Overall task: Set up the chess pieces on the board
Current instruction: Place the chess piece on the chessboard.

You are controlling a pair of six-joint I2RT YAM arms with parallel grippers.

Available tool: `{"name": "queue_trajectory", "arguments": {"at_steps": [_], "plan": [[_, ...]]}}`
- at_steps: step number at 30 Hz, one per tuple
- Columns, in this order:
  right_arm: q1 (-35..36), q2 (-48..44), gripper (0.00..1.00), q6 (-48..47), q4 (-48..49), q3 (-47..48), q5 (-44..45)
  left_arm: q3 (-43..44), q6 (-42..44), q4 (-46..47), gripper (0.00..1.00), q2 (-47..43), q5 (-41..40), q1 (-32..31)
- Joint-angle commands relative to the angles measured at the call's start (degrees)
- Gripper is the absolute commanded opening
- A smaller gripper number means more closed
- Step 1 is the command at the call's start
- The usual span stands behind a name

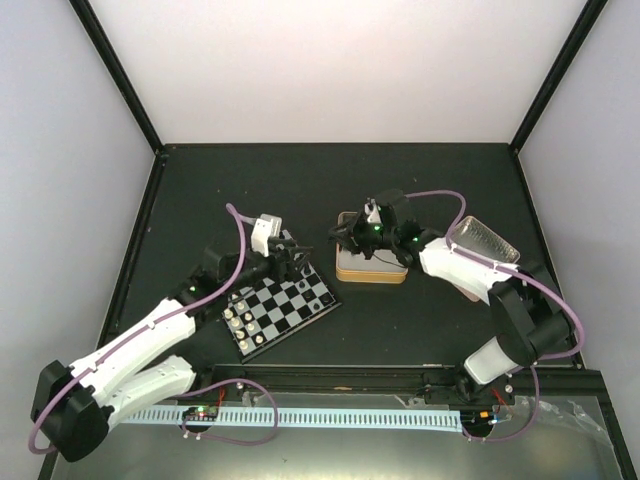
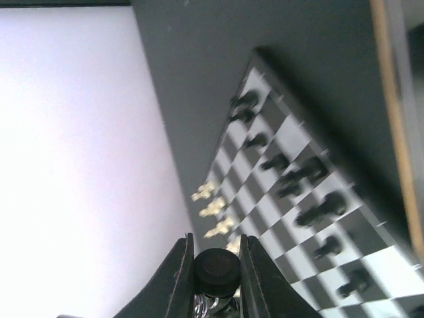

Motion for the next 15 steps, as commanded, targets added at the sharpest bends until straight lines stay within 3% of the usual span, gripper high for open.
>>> {"name": "queue_trajectory", "arguments": {"at_steps": [1, 9, 15], "plan": [[2.2, -2.9, 0.09, 13.3, 11.9, -2.7, -5.3, -0.1, -2.5, 6.3, 0.68, 1.5, 4.2, -0.1], [5.9, -2.2, 0.09, 24.6, 19.6, -4.9, -8.3, -0.5, -1.9, 8.5, 0.49, 3.2, 2.8, -0.7], [6.7, -2.4, 0.09, 27.8, 19.7, -4.8, -8.7, -0.1, 1.8, 6.6, 0.44, 3.0, -0.5, -1.6]]}}
